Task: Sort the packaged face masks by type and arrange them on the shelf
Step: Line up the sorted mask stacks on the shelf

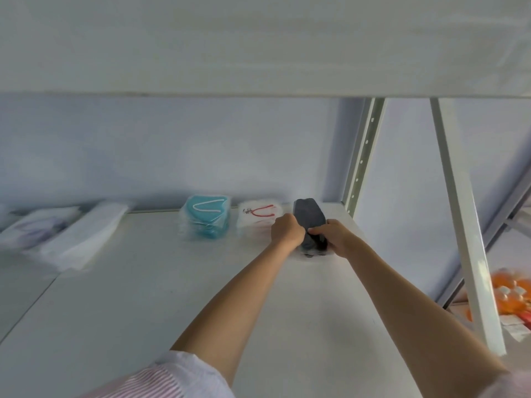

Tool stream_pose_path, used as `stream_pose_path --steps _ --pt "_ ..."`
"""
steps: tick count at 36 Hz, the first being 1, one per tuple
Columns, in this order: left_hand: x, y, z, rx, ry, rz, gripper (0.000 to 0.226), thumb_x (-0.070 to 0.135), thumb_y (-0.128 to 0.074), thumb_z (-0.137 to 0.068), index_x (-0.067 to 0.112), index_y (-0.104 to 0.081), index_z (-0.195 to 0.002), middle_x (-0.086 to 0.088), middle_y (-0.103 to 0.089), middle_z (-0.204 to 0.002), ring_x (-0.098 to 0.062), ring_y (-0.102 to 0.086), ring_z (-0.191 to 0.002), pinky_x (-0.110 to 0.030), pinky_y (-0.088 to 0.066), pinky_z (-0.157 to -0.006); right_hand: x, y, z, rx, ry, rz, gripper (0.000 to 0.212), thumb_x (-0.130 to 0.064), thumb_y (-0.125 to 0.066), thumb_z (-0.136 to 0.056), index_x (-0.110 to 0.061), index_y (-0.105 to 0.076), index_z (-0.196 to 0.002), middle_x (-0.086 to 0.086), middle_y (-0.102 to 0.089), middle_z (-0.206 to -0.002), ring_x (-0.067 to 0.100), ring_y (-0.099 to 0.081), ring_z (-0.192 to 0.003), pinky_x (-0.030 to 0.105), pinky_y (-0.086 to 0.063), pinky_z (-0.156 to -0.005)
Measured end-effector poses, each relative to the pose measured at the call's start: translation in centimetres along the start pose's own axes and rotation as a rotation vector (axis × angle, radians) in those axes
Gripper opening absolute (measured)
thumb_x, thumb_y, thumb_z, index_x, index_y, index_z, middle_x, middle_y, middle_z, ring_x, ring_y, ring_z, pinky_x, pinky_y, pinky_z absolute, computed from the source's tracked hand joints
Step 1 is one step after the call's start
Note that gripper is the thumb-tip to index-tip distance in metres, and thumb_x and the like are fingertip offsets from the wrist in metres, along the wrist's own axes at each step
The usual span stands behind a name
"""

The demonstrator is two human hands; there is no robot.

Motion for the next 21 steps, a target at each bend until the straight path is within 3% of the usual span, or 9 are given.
stream_pose_path --steps 2,5,8,10,13,17,21 --pt "-0.1 0.2 0.2 -0.014 0.001 -0.008 0.023 0.004 -0.047 -0.091 -0.006 -0.058 -0.109 -0.021 -0.062 -0.116 -0.036 -0.058 -0.108 -0.034 -0.046 -0.082 0.4 -0.1 -1.1 0.027 -0.003 0.089 0.058 -0.016 -0.078 -0.058 0.001 -0.057 -0.110 0.021 -0.065 -0.107 0.036 -0.063 -0.099 0.048 -0.050 -0.095" --pt "0.0 0.8 0.5 -0.021 -0.005 -0.013 0.023 0.003 -0.047 -0.090 -0.006 -0.058 -0.107 -0.022 -0.062 -0.115 -0.036 -0.058 -0.108 -0.035 -0.046 -0.084 -0.2 -0.6 -0.6 0.095 -0.037 0.187 0.049 -0.016 -0.077 -0.070 0.000 -0.055 -0.110 0.020 -0.061 -0.110 0.036 -0.059 -0.103 0.042 -0.049 -0.089" --pt "0.1 1.2 0.8 -0.037 -0.012 -0.008 0.017 0.003 -0.047 -0.089 -0.002 -0.060 -0.098 -0.022 -0.063 -0.111 -0.036 -0.059 -0.106 -0.033 -0.046 -0.079 -0.9 -0.8 0.1 0.153 -0.067 0.321 0.061 -0.026 -0.077 -0.075 0.001 -0.050 -0.122 0.019 -0.052 -0.123 0.036 -0.053 -0.109 0.040 -0.046 -0.084" --pt "0.1 1.5 1.0 -0.054 -0.014 -0.007 0.011 0.003 -0.047 -0.088 0.000 -0.057 -0.084 -0.020 -0.063 -0.096 -0.037 -0.060 -0.103 -0.034 -0.045 -0.073 -1.3 -0.7 0.4 0.185 -0.074 0.433 0.067 -0.032 -0.075 -0.078 0.000 -0.045 -0.129 0.018 -0.043 -0.129 0.036 -0.048 -0.116 0.040 -0.046 -0.091" --pt "-0.1 2.0 1.2 -0.084 -0.001 0.022 0.024 0.004 -0.046 -0.085 0.011 -0.039 -0.063 -0.005 -0.047 -0.067 -0.033 -0.057 -0.082 -0.028 -0.033 -0.054 -1.9 -0.5 1.2 0.194 -0.060 0.521 0.082 -0.039 -0.073 -0.080 -0.004 -0.032 -0.141 0.017 -0.034 -0.139 0.035 -0.040 -0.124 0.044 -0.044 -0.098" --pt "-0.5 3.7 1.6 -0.102 0.008 0.056 0.012 0.010 -0.046 -0.081 0.009 -0.053 -0.071 -0.005 -0.058 -0.070 -0.032 -0.063 -0.078 -0.025 -0.042 -0.062 -3.4 -0.1 2.5 0.232 0.043 0.627 0.093 -0.050 -0.067 -0.082 -0.012 -0.018 -0.151 0.016 -0.022 -0.152 0.036 -0.025 -0.138 0.047 -0.038 -0.102" --pt "-1.3 7.4 1.7 -0.020 -0.046 0.010 0.014 0.014 -0.049 -0.082 0.008 -0.062 -0.083 -0.013 -0.063 -0.085 -0.033 -0.062 -0.089 -0.028 -0.041 -0.067 -6.0 -1.2 3.8 0.316 0.263 0.798 0.069 -0.045 -0.058 -0.089 -0.018 -0.032 -0.147 0.014 -0.030 -0.149 0.035 -0.023 -0.138 0.047 -0.026 -0.112"
Point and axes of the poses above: each hand's wrist, its own z-axis away from the middle knuckle, its own y-axis out of the back of the hand, x = y × z, the point moved 1 cm from there along -z, towards the middle knuckle
